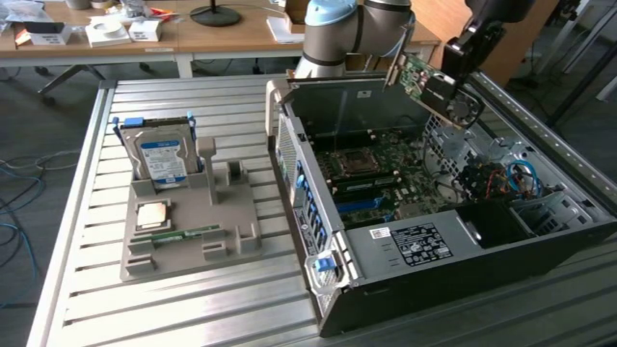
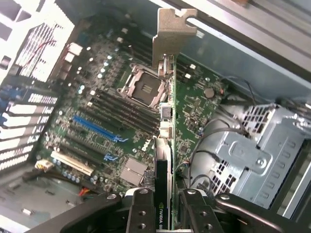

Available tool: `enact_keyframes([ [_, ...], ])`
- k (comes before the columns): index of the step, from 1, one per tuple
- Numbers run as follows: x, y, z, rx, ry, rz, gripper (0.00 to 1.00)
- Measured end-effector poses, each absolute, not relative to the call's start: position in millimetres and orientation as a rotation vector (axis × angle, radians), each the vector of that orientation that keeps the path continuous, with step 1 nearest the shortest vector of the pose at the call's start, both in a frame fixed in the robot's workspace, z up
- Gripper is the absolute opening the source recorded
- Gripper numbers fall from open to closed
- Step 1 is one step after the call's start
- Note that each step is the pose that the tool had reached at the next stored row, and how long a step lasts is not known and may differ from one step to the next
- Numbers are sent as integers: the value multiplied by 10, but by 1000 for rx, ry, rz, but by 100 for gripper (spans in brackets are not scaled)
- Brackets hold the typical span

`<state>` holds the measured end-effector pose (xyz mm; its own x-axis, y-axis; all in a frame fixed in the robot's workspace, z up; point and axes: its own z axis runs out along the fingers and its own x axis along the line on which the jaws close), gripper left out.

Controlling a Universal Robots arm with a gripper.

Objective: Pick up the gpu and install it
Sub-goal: 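Insert the gpu into the slot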

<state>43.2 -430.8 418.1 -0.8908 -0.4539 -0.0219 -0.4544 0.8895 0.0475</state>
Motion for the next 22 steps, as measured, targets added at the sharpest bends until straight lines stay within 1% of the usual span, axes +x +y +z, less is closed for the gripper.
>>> enact_keyframes([
  [22,432,-4308,4178,-1304,2857,82,26],
])
